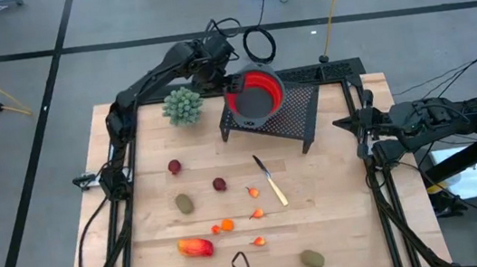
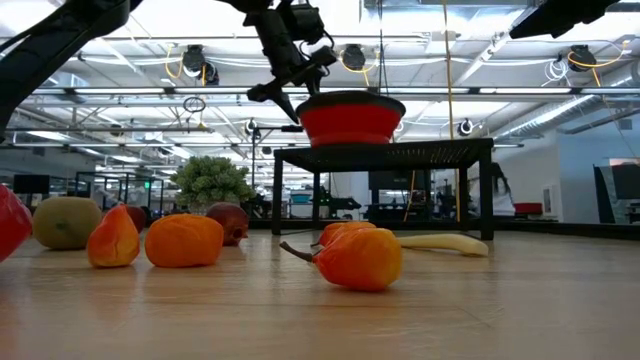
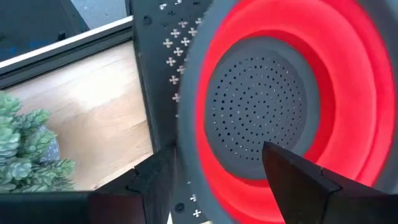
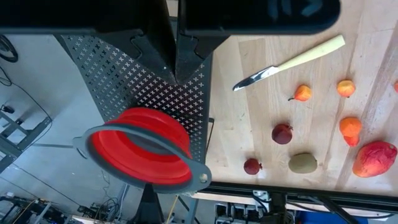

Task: Pick & Place Fruit
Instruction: Put the red strainer bowl on the shelf, then put the red mango into the red strainer bowl on the shelf

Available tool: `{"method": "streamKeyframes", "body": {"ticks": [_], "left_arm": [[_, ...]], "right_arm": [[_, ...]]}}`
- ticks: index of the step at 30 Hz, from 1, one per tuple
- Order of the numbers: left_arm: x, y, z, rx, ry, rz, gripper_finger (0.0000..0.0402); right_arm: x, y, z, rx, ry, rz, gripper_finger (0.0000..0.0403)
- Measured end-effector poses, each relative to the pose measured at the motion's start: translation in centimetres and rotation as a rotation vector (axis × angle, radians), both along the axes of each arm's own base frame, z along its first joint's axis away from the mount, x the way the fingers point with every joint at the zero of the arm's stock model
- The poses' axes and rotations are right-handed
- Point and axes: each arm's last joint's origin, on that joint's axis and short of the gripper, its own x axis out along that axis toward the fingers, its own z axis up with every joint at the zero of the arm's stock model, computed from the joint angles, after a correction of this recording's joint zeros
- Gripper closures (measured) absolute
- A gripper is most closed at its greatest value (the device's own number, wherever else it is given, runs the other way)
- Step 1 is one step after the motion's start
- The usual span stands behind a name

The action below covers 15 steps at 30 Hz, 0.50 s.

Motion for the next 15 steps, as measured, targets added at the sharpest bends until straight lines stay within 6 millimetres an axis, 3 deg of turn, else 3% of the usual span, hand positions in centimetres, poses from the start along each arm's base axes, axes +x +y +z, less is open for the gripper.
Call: {"method": "streamKeyframes", "body": {"ticks": [9, 15], "left_arm": [[-2.2, -0.2, 1.2, -0.097, 0.015, 0.004, 0.0170], [-3.7, -3.7, 3.4, -0.094, 0.097, -0.039, 0.0201]], "right_arm": [[0.0, 0.0, 0.0, 0.000, 0.000, 0.000, 0.0403], [0.0, 0.0, 0.0, 0.000, 0.001, -0.001, 0.0403]]}}
